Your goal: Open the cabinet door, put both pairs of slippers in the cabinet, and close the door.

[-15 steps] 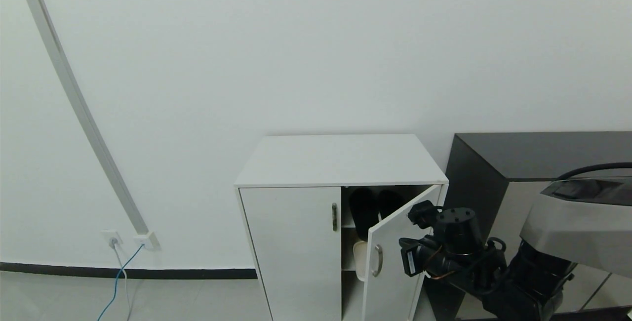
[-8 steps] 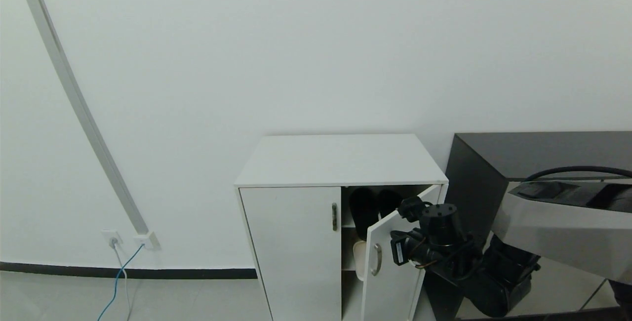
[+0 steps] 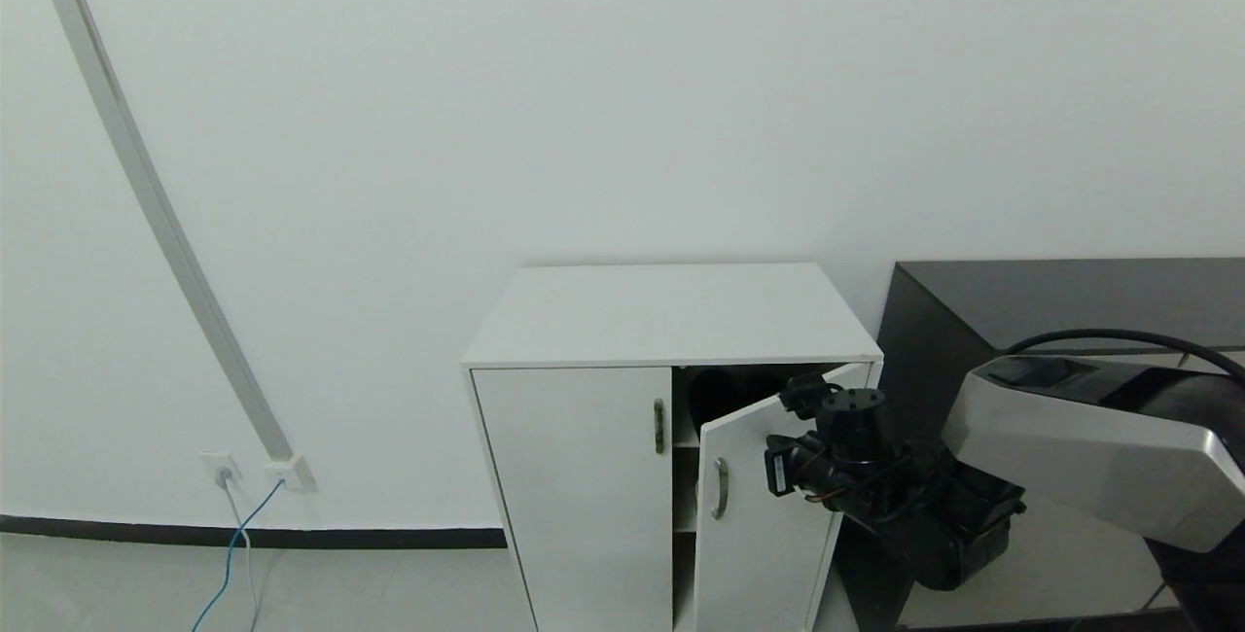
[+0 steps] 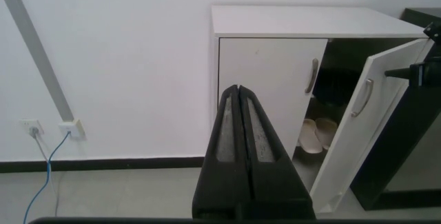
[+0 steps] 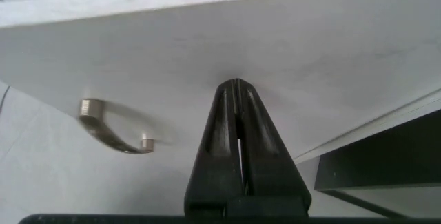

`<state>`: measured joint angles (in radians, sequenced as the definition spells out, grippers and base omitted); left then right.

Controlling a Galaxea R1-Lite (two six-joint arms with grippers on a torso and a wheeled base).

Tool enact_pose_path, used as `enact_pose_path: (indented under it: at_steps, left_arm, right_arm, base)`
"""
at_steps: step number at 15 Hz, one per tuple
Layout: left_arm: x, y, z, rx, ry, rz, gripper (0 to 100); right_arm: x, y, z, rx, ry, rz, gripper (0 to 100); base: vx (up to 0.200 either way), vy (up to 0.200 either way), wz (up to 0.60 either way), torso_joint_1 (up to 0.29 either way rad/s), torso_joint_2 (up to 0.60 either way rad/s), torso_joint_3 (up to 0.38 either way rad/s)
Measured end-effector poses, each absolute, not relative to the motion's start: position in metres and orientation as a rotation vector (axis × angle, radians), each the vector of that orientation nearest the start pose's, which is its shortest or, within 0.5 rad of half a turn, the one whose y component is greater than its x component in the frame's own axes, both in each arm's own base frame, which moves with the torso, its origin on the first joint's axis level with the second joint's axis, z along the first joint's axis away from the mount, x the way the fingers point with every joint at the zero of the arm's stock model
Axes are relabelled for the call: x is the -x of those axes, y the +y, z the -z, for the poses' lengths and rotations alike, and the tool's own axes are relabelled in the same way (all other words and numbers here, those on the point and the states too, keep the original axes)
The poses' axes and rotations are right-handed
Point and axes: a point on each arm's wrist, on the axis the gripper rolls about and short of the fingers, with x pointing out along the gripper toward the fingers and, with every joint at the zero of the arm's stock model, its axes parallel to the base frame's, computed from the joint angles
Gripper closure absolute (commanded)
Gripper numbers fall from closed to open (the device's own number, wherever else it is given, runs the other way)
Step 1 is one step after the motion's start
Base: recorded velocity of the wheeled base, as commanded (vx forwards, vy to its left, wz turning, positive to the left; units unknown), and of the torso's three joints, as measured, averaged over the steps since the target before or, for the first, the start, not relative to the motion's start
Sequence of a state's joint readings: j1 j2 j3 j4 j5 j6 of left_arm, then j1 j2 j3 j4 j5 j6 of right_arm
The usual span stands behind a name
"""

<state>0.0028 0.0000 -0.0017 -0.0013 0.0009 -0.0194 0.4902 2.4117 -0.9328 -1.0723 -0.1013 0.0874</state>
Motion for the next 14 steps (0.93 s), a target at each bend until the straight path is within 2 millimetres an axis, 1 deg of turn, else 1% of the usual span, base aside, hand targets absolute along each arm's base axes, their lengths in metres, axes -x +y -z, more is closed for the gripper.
enact_pose_path:
  at_steps: [7,14]
  left_arm:
    - [0.023,0.000,-0.076,0.019,-0.003,-0.004,100]
    - [0.023,0.000,-0.076,0.019,-0.003,-0.004,100]
  right_arm:
    - [-0.386,0.195,0.011,0.029,0.403,-0.349,100]
    - [-0.401,0.192,0.016,0.023,0.395,-0.329,100]
  base:
    - [0.000,0.000,0.00,0.000,0.00,0.000]
    - [0.000,0.000,0.00,0.000,0.00,0.000]
